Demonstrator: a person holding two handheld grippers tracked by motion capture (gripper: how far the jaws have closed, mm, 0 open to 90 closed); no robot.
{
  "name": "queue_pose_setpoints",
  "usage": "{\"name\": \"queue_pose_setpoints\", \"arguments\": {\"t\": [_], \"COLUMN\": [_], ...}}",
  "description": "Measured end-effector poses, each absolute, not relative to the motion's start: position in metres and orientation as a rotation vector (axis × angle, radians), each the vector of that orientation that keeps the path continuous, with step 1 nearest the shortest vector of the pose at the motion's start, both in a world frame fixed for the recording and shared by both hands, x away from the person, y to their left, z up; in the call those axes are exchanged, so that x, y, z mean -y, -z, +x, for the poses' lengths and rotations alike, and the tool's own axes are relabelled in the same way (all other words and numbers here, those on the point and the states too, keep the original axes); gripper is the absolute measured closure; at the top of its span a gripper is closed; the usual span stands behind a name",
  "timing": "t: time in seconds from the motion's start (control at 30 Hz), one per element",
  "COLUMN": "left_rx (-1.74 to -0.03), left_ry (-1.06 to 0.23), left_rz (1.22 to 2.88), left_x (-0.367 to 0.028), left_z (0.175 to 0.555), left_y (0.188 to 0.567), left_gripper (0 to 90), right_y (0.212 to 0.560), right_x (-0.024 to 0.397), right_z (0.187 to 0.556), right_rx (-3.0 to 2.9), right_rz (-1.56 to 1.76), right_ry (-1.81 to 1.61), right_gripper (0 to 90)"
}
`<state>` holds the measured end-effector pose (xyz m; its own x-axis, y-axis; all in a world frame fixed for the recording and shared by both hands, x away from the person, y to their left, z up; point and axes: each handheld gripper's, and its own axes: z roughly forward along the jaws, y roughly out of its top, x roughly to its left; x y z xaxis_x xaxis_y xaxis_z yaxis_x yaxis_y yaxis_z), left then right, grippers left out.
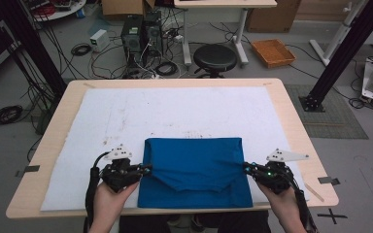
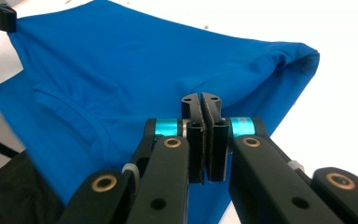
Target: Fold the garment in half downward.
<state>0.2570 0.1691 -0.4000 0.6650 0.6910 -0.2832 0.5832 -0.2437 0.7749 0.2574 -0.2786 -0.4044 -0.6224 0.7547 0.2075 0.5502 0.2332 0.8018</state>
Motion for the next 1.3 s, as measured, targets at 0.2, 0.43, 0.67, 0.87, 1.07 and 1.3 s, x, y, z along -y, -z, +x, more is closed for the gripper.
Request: {"name": "queue_pose_setpoints", "arguments": {"t": [0.2, 0.43, 0.67, 0.87, 1.07, 1.3], "left_rx": [-0.973, -0.990, -1.003, -1.010, -1.013, -1.027], "left_ry": [-0.120, -0.101, -0.133, -0.194, -0.286, -0.359], "left_rz": [1.945, 1.959, 1.986, 1.996, 1.951, 1.860], "left_x": [-0.172, -0.177, -0.177, -0.176, -0.182, -0.181], "left_z": [0.239, 0.225, 0.220, 0.219, 0.232, 0.265], "left_y": [0.402, 0.412, 0.420, 0.419, 0.411, 0.411], "left_gripper": [87.4, 87.4, 84.2, 70.1, 61.3, 49.7], "right_y": [0.405, 0.411, 0.421, 0.424, 0.419, 0.414], "right_x": [0.283, 0.286, 0.285, 0.286, 0.289, 0.294], "right_z": [0.236, 0.218, 0.214, 0.213, 0.219, 0.250], "right_rx": [-2.298, -2.320, -2.341, -2.334, -2.278, -2.162], "right_rz": [1.224, 1.199, 1.187, 1.200, 1.199, 1.243], "right_ry": [-1.346, -1.323, -1.259, -1.247, -1.245, -1.262], "right_gripper": [89.0, 89.0, 87.0, 79.4, 70.8, 53.4]}}
